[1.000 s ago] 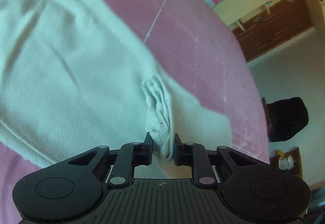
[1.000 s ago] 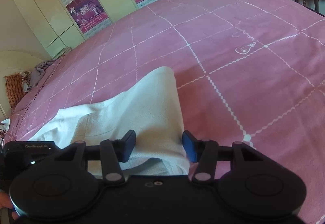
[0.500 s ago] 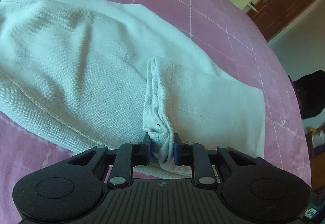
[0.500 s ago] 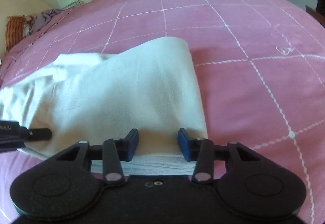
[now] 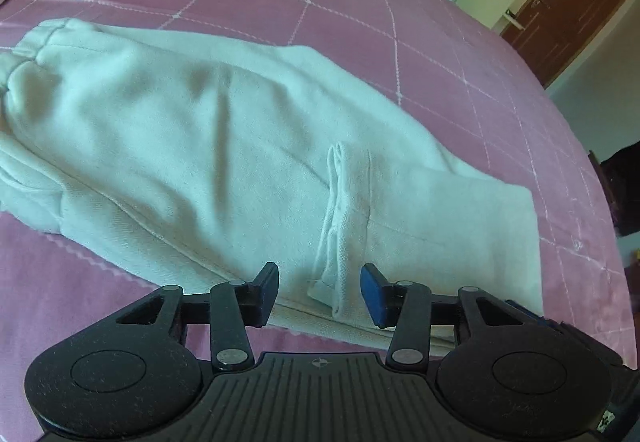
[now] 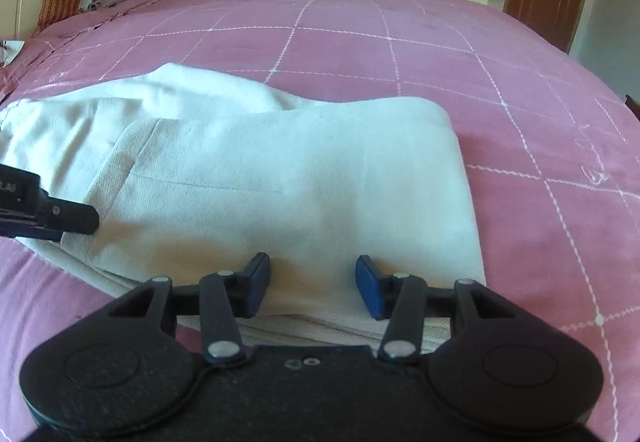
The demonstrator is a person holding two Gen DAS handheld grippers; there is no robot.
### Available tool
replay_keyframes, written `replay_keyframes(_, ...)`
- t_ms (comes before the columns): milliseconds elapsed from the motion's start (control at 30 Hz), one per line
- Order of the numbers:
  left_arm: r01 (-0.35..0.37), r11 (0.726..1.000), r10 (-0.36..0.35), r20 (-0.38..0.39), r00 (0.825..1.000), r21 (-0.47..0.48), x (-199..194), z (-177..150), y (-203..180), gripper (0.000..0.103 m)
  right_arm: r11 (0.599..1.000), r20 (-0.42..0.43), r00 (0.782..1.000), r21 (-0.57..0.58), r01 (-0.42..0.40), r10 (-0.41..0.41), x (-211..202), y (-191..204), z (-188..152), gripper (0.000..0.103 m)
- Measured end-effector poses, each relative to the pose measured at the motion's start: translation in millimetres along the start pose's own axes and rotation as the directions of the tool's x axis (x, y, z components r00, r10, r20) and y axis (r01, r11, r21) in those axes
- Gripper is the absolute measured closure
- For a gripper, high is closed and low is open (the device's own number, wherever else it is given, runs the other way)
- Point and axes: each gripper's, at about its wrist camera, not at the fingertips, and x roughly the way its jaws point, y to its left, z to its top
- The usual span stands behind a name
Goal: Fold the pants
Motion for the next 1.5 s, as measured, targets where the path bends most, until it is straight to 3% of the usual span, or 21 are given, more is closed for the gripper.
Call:
replay_keyframes(133,-0.025,0.993,0.028,0.024,0.999,-0.114,-24.0,-2.1,45.5,0.057,0.997,0.005,0.999,0.067,-0.039,0.038,-5.5,-11.6,-1.9,0.052)
replay_keyframes(333,-0.103,0.955,0.117,0.032,0.993,-0.279,-35.1,-3.0,115.2,0.057,0.994,0.02,0.998,0.099,-0.057,0.055,-11.7,-2.0,-1.2,0.047)
replay_keyframes(467,-0.093,0.923,0.112,0.029,0.993,-0.372,-34.7,-3.7,141.9,0.057,0.987,0.038,0.995,0.122,-0.102,0.098,-16.5,9.4,5.9,0.05)
replay_keyframes(667,-0.055,0.872,0.09,0.048,0.995,-0.487,-25.5,6.5,169.9,0.057,0.993,0.049,0.993,0.058,-0.107,0.104,-11.5,40.5,13.5,0.048)
replay_keyframes(733,-0.047,0.861,0.088,0.058,0.994,-0.506,-22.6,9.7,177.2,0.057,0.99,-0.012,0.992,0.067,-0.124,0.125,2.3,44.1,7.9,0.045)
replay_keyframes(867,-0.05,0.866,0.086,0.049,0.995,-0.497,-14.1,15.6,178.9,0.057,0.994,0.006,0.994,0.003,-0.106,0.106,1.5,52.2,2.8,0.043)
replay_keyframes(1100,-0.052,0.863,0.09,0.051,0.995,-0.502,-13.1,14.0,180.5,0.052,0.99,0.056,0.992,0.071,-0.121,0.117,-6.7,45.9,16.4,0.049)
replay_keyframes(1167,-0.047,0.859,0.088,0.056,0.995,-0.51,-14.8,14.7,182.1,0.051,0.992,0.007,0.994,0.054,-0.113,0.113,3.7,48.0,14.0,0.048)
replay_keyframes(1367,0.04,0.801,0.052,0.135,0.989,-0.598,-21.3,15.1,204.0,0.051,0.995,0.004,0.995,0.006,-0.103,0.102,6.3,53.6,5.8,0.045)
replay_keyframes(1500,0.091,0.734,-0.003,0.13,0.991,-0.673,-7.3,11.4,224.9,0.05,0.993,-0.004,0.994,0.03,-0.11,0.11,8.1,53.2,8.0,0.039)
